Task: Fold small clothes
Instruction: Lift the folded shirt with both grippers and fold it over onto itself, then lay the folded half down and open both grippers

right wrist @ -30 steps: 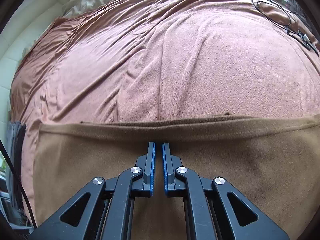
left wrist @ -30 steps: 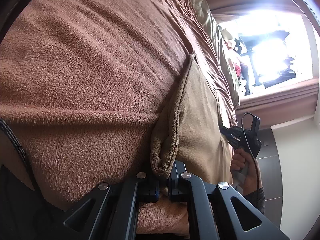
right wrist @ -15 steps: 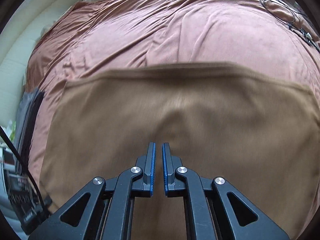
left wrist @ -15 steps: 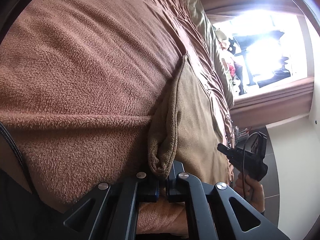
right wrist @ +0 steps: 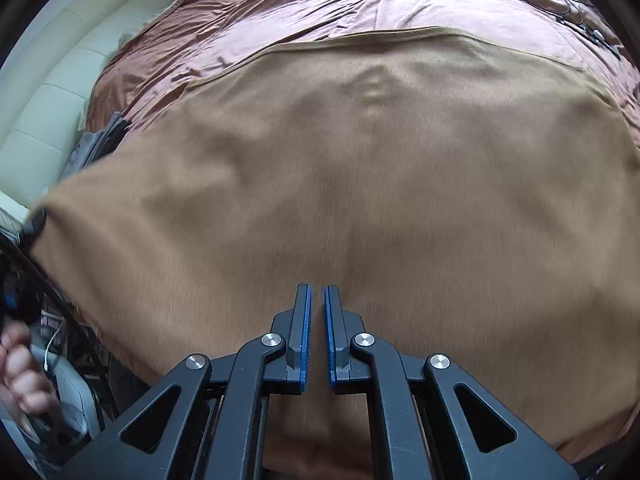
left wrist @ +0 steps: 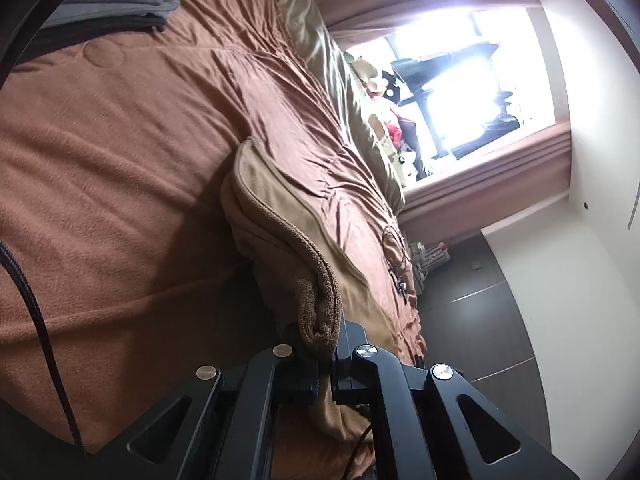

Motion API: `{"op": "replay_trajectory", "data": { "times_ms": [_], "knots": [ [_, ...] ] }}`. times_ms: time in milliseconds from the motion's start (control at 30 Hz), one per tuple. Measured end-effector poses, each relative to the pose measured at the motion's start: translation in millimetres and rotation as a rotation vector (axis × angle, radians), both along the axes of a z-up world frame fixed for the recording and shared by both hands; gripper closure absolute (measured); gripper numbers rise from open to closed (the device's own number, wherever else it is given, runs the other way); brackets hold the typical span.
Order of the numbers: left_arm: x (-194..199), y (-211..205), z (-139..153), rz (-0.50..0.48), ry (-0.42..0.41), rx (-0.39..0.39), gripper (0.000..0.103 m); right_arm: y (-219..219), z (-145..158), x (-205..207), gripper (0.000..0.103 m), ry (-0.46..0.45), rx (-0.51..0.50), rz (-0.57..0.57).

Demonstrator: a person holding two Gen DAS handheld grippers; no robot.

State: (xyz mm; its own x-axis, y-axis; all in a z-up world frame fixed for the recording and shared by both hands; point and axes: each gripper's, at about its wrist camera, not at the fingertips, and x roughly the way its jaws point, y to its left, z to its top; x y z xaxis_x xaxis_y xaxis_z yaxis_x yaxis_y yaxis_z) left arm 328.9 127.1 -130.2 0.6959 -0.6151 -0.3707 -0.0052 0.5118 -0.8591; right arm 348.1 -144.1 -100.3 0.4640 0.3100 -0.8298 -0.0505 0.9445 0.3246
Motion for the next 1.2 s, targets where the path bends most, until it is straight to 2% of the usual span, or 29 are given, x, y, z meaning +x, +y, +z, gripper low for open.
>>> {"op": "replay_trajectory", "data": {
  "times_ms": [267, 567, 700, 900, 967, 1067, 1133, 1200],
  "knots": [
    [29.3, -33.0, 35.8, -0.080, -0.035, 0.005, 0.100, -8.4, -8.6, -43.4, 0.100, -0.026, 0.081, -0.034],
    [42.0, -75.8, 61.7, -0.162, -0.067, 0.035, 0.100, -27.7, -20.8, -64.6, 0.100, -0.045, 0.183, -0.046],
    [49.3, -96.6, 76.0, -0.191, -0.082, 0.060, 0.100, -46.2, -14.3, -71.5, 0.100, -0.066, 0.221, -0.039],
    [54.7, -134.4, 97.5, -0.252, -0.118, 0.089, 0.100, -94.4, 2.6, -96.2, 0.098, -0.132, 0.233, -0.099],
    [57.0, -149.4, 101.4, -0.278, -0.121, 0.095, 0.100, -108.7, 5.5, -105.5, 0.094, -0.142, 0.235, -0.132],
    [61.6, -172.2, 104.1, -0.314, -0.121, 0.102, 0.100, -133.5, 9.8, -119.1, 0.082, -0.170, 0.240, -0.180],
    [62.9, -186.6, 104.9, -0.335, -0.121, 0.104, 0.100, -145.8, 12.4, -129.4, 0.065, -0.190, 0.245, -0.200],
    [65.7, -202.1, 103.7, -0.361, -0.116, 0.107, 0.100, -153.0, 14.7, -139.6, 0.058, -0.210, 0.245, -0.214]
  ]
}}
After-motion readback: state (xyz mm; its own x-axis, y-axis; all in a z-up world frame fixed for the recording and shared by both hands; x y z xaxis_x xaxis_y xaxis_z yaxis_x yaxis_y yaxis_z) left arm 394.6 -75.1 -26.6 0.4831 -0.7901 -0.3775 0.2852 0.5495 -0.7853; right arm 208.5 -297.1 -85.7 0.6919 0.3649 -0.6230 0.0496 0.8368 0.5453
